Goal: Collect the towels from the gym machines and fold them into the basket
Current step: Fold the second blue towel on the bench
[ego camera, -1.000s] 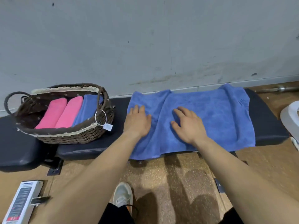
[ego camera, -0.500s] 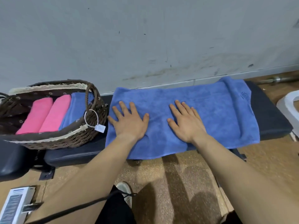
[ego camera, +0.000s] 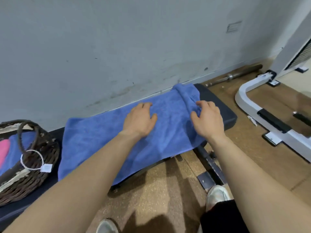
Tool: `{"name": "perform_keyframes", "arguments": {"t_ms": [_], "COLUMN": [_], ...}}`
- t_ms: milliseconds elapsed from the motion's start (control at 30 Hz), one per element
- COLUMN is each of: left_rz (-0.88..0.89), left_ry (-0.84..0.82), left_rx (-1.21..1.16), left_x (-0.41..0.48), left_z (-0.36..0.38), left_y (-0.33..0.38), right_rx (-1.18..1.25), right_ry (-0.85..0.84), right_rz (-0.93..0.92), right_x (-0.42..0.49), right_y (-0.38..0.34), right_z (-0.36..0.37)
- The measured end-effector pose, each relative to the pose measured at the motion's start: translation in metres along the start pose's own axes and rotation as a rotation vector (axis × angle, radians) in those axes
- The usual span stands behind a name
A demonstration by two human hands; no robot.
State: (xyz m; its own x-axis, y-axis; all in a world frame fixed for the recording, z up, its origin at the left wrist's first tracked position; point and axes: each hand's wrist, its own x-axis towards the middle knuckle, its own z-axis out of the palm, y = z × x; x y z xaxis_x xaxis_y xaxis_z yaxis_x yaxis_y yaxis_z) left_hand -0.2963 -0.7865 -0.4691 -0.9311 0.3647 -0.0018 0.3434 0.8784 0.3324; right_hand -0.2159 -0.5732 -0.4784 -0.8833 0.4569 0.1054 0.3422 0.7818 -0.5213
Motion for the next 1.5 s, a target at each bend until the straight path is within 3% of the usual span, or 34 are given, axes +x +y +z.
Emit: {"name": "perform_keyframes", "arguments": {"t_ms": [133,300,433,500,667,800,1100,1233,1367,1500], "left_rz": [0.185,0.314,0.521,0.572,0.513,0.552,0.459,0.429,0.454,0.485], "left_ry": [0.043,-0.032,-0.316,-0.369,-0.187,-0.058,-0.204,-0.313,-0.306,-0.188], "left_rx": [-0.107,-0.077,0.143,0.239,0.174,0.112,-0.002,-0.234,-0.323,-0.116], "left_x": [0.059,0.125,0.159,0.165,0.166,0.158,0.150,0.150,0.151,0.159], "left_z": [0.016,0.044,0.055,0.054,0.037,0.024,0.024,0.019,0.016,0.025], "left_y": [0.051,0.109,0.132,0.133,0.122,0.125,0.137,0.150,0.159,0.158], "right_rx": [0.099,0.035,-0.029,0.001,0.316,0.618,0.568,0.785,0.897,0.622], "right_ry": [-0.029,-0.112,-0.182,-0.176,-0.083,-0.107,-0.272,-0.430,-0.333,-0.266], "right_rz": [0.164,0.197,0.195,0.185,0.245,0.227,0.257,0.289,0.346,0.290], "right_x": [0.033,0.052,0.059,0.060,0.058,0.058,0.060,0.058,0.062,0.062], "right_y": [0.026,0.042,0.040,0.039,0.039,0.045,0.067,0.067,0.074,0.087], "right_z": [-0.003,0.008,0.011,0.011,-0.002,-0.012,-0.020,-0.033,-0.042,-0.047]}}
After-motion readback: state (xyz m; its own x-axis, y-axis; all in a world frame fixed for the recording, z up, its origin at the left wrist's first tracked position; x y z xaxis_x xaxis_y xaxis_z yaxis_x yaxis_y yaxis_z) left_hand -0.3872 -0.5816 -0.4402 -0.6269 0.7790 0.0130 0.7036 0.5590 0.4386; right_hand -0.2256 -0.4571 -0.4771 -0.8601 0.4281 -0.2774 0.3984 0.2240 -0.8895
